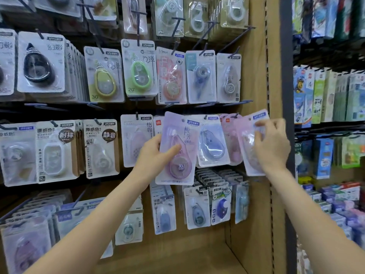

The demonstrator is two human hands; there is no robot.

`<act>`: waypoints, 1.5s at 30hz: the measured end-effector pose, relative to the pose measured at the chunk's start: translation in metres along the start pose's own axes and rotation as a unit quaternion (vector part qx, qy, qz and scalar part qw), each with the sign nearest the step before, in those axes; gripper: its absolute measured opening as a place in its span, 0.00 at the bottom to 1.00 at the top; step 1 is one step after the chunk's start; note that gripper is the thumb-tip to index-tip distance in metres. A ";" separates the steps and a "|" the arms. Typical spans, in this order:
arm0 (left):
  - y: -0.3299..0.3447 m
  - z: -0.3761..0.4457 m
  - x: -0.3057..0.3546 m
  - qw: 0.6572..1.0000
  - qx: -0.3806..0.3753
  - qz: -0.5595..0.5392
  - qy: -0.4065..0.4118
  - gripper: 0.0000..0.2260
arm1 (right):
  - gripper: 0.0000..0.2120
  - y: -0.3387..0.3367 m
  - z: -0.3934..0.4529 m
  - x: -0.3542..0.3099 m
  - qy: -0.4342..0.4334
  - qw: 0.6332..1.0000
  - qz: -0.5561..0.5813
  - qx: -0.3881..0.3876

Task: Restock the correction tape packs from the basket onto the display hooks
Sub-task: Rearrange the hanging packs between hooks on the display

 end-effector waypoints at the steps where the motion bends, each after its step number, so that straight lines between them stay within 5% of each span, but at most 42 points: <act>1: 0.001 0.001 0.001 1.000 -0.002 0.001 0.005 0.05 | 0.08 -0.003 0.008 -0.001 -0.023 1.000 -0.005 0.017; 4: 0.001 0.003 0.000 1.000 -0.002 -0.003 0.009 0.05 | 0.09 -0.007 0.025 0.001 0.026 0.995 0.091 0.017; 8: 0.002 0.004 -0.006 1.000 0.013 -0.007 -0.005 0.06 | 0.09 0.021 0.019 -0.011 0.158 0.928 0.295 -0.163; 14: -0.010 0.000 -0.005 1.000 0.024 -0.007 -0.007 0.05 | 0.12 0.055 0.009 -0.048 0.133 0.912 0.339 -0.187; 24: -0.022 -0.005 -0.012 0.999 0.034 0.008 -0.018 0.05 | 0.13 0.069 0.019 -0.064 0.095 0.924 0.273 -0.249; 33: -0.027 -0.003 -0.015 0.999 0.030 0.002 -0.014 0.05 | 0.12 0.073 0.016 -0.058 0.160 0.891 0.329 -0.269; 39: -0.028 0.003 -0.021 0.999 0.035 0.006 -0.015 0.05 | 0.14 0.068 0.017 -0.056 0.154 0.903 0.303 -0.262; 45: -0.023 0.008 -0.028 0.999 0.031 0.004 -0.014 0.09 | 0.18 0.071 0.020 -0.075 0.043 0.956 0.020 -0.289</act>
Point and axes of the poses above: each hand's wrist, its own z-axis towards the middle knuckle, its own y-axis out of the palm, x = y × z, the point moved 5 cm from there along z, towards the middle knuckle, and after that the axes turned 4 degrees about -z, right-handed, at the moved point
